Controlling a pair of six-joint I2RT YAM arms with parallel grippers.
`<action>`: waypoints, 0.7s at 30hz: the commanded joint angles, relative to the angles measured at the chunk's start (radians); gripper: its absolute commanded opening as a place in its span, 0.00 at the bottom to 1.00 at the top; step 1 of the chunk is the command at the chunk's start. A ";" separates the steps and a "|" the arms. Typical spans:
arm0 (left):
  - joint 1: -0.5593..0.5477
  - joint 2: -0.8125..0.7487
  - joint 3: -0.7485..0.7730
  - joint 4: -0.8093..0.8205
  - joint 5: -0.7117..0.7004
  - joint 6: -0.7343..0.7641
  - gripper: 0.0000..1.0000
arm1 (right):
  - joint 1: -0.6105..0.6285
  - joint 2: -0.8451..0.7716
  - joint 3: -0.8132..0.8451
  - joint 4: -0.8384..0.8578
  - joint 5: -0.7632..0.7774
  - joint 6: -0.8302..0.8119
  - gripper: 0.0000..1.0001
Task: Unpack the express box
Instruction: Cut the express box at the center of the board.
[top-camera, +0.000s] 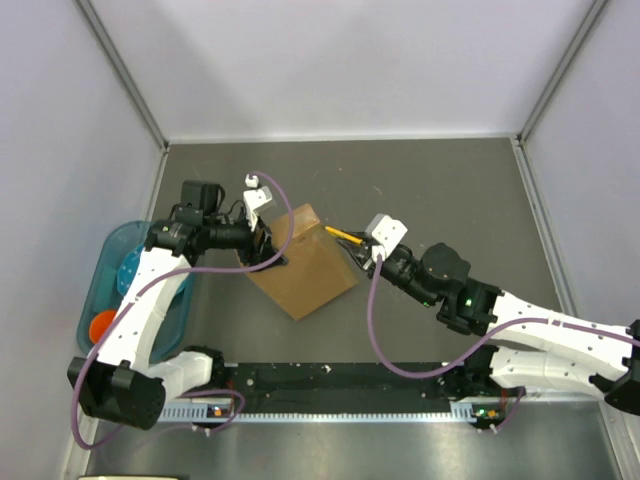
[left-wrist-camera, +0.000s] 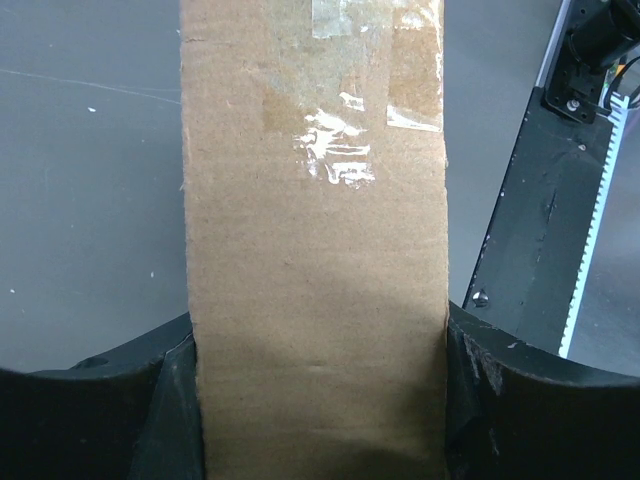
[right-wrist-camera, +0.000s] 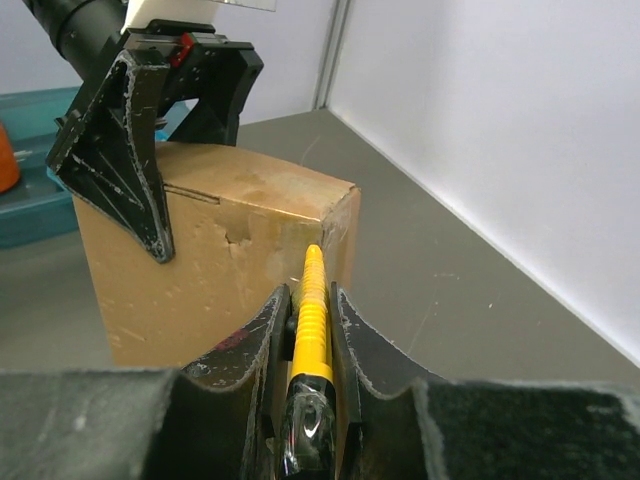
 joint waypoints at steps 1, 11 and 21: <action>-0.002 -0.027 0.038 0.028 0.065 0.099 0.00 | 0.023 0.091 -0.062 -0.384 -0.030 0.081 0.00; -0.002 -0.033 0.033 0.022 0.084 0.095 0.00 | 0.032 0.174 -0.084 -0.264 -0.075 0.144 0.00; -0.002 -0.038 0.027 0.009 0.057 0.104 0.00 | 0.035 0.231 -0.165 -0.227 -0.087 0.208 0.00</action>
